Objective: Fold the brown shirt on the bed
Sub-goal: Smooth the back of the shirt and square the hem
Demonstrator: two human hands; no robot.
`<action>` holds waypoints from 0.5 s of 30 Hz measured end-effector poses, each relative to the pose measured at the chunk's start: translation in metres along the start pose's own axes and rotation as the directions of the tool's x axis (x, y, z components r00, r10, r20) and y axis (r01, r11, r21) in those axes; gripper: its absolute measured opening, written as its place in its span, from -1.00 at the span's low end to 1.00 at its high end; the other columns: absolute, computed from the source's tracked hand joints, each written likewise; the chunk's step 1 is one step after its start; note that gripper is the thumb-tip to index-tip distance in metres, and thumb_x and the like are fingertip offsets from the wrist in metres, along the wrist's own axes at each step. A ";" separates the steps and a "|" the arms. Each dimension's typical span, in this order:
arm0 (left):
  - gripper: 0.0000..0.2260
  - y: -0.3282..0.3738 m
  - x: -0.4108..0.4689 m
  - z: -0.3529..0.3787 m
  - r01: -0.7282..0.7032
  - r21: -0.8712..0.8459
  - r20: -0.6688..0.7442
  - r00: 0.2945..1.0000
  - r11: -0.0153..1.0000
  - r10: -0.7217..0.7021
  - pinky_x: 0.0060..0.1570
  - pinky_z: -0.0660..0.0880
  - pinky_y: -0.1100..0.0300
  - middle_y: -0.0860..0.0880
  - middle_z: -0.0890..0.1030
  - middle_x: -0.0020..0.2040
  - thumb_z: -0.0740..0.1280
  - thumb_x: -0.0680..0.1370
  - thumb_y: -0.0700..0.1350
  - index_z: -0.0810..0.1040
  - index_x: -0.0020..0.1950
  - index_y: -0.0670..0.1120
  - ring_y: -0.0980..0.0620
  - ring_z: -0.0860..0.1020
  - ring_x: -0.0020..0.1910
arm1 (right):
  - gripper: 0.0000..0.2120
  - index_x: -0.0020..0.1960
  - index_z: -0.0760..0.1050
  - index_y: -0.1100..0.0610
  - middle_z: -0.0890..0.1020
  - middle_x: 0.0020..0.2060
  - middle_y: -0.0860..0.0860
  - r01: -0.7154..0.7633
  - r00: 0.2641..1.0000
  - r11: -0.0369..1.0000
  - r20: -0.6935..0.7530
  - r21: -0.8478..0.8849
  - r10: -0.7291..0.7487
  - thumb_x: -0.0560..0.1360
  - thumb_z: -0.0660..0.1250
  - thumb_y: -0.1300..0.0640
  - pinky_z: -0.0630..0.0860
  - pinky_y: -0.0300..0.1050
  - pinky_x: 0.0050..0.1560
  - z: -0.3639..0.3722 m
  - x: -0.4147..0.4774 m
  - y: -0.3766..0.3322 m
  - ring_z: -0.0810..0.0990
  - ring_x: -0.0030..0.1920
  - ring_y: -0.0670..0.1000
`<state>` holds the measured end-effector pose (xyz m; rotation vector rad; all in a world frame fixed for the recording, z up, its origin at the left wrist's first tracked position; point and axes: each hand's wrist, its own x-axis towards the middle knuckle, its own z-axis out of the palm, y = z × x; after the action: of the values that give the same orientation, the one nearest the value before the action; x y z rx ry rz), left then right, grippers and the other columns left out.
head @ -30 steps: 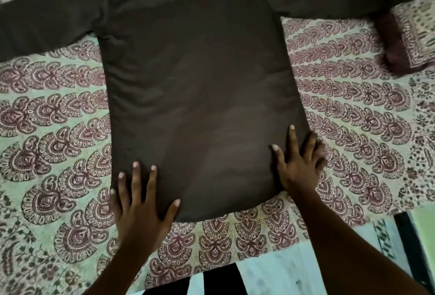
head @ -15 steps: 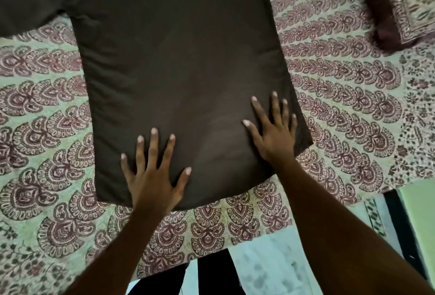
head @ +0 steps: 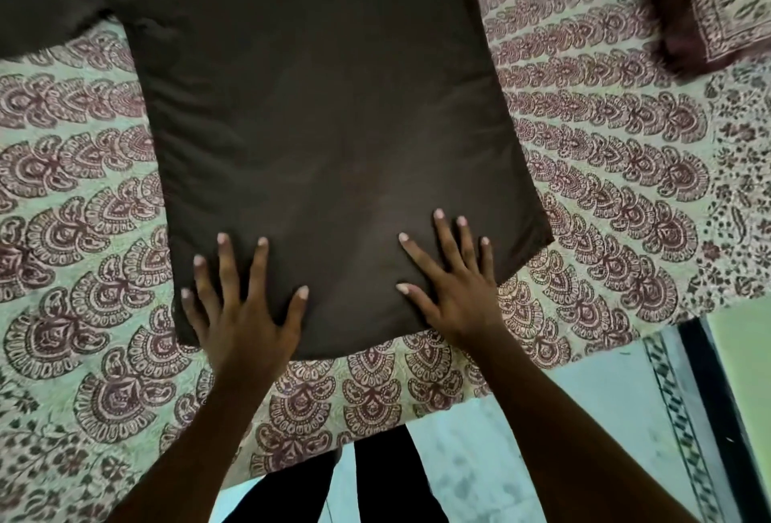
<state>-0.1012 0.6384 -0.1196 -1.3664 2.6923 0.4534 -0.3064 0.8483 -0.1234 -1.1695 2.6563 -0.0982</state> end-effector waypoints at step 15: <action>-0.31 -0.022 -0.004 -0.012 -0.097 0.025 -0.011 0.995 0.995 0.097 0.56 0.01 -0.29 -0.04 -0.08 0.71 0.13 0.59 0.31 0.11 0.67 0.10 -0.21 -0.04 0.67 | -0.25 0.67 -0.07 -0.28 -0.21 0.69 0.11 -0.346 0.933 0.933 -0.072 0.095 0.353 0.59 0.13 -0.43 -0.13 0.41 0.59 -0.021 0.021 0.026 -0.25 0.67 0.24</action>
<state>-0.0809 0.6258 -0.1119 -1.2406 2.7737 0.4201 -0.3442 0.8494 -0.1109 -0.6651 2.8608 -0.1961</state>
